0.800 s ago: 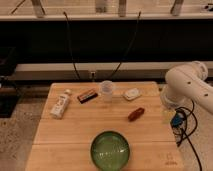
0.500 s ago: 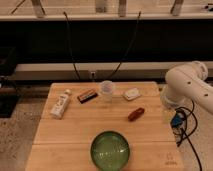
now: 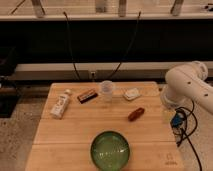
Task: Place the pepper in the ceramic bowl
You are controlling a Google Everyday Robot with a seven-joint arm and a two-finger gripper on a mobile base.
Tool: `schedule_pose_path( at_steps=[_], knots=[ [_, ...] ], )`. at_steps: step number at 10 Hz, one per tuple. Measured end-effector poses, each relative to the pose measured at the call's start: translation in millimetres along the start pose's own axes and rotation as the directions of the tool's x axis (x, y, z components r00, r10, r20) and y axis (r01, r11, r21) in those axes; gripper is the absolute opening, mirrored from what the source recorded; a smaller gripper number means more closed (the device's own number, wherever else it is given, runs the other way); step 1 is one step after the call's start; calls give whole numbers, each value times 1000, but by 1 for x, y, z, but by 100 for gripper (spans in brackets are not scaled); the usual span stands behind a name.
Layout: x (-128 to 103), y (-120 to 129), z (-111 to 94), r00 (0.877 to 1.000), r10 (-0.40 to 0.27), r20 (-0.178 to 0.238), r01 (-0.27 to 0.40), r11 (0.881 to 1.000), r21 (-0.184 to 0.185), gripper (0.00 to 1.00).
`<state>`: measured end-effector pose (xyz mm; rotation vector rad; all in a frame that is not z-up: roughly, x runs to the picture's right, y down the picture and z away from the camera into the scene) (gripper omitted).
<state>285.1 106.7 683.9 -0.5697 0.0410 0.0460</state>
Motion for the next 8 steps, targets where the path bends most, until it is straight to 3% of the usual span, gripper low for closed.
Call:
schedule_pose_path(
  at_steps=[8],
  knots=[
    [-4,-3,7,1000,-14,-1,14,1000,0,80]
  ],
)
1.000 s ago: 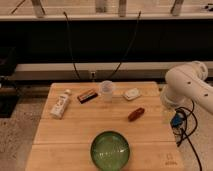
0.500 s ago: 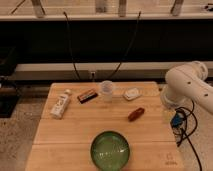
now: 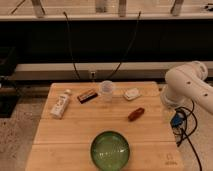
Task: Place the pepper in the ceramic bowl
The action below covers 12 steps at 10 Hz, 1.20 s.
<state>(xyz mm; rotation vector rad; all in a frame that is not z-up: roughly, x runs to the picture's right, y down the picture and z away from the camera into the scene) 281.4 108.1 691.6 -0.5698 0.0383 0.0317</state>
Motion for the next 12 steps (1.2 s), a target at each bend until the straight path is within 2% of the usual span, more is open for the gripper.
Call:
schedule_pose_path(
  at_steps=[3,5,9,12],
  knots=[
    [-28,-10,34,999,-52,12,52,999,-4,80],
    [-33,-15,43,997,-80,13,80,997,-6,80],
    [-46,-23,74,991,-132,23,133,991,-30,80],
    [-51,-27,88,986,-164,30,165,985,-45,80]
  ],
)
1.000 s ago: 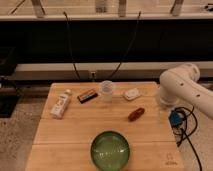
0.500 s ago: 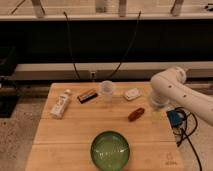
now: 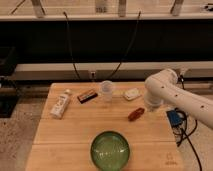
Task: Place the pepper in the ceramic bowl
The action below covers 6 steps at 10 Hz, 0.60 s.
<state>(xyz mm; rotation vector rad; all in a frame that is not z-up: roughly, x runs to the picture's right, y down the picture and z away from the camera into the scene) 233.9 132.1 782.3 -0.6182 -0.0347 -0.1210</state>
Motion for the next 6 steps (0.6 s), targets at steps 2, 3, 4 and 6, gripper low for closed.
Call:
schedule_pose_path(
  at_steps=[2,3,4,6],
  knots=[
    [-8,-8,26,999,-35,4,35,999,-21,80],
    [-8,-12,29,999,-44,6,44,999,-21,80],
    [-9,-11,30,999,-45,8,45,999,-26,80],
    [-9,-11,41,999,-54,5,54,998,-40,80]
  ],
)
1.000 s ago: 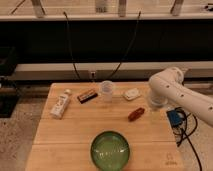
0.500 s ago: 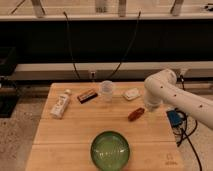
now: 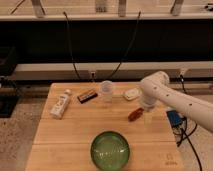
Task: Place the pepper in the ceramic bowl
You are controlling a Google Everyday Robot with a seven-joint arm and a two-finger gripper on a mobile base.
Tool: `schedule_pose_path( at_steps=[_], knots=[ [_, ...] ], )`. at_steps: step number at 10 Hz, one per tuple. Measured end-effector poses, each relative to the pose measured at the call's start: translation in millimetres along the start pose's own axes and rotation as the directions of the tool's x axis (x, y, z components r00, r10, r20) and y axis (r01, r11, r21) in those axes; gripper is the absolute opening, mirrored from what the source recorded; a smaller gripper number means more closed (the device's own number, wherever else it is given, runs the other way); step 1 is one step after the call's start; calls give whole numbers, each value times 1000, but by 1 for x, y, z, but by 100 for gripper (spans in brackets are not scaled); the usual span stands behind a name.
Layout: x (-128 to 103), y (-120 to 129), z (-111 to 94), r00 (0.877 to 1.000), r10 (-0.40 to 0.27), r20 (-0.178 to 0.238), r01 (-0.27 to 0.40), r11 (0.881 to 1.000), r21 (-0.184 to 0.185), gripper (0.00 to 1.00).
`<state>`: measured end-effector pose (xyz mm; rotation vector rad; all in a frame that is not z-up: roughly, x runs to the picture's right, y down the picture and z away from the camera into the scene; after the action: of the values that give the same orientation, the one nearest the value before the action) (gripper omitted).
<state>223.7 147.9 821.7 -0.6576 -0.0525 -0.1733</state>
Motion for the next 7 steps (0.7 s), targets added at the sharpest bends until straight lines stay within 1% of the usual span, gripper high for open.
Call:
schedule_pose_path(
  at_steps=[2,7],
  knots=[
    [-6,-5,10,1000,-17,3,17,1000,-4,80],
    [-8,-8,27,999,-37,-4,37,999,-25,80]
  ],
)
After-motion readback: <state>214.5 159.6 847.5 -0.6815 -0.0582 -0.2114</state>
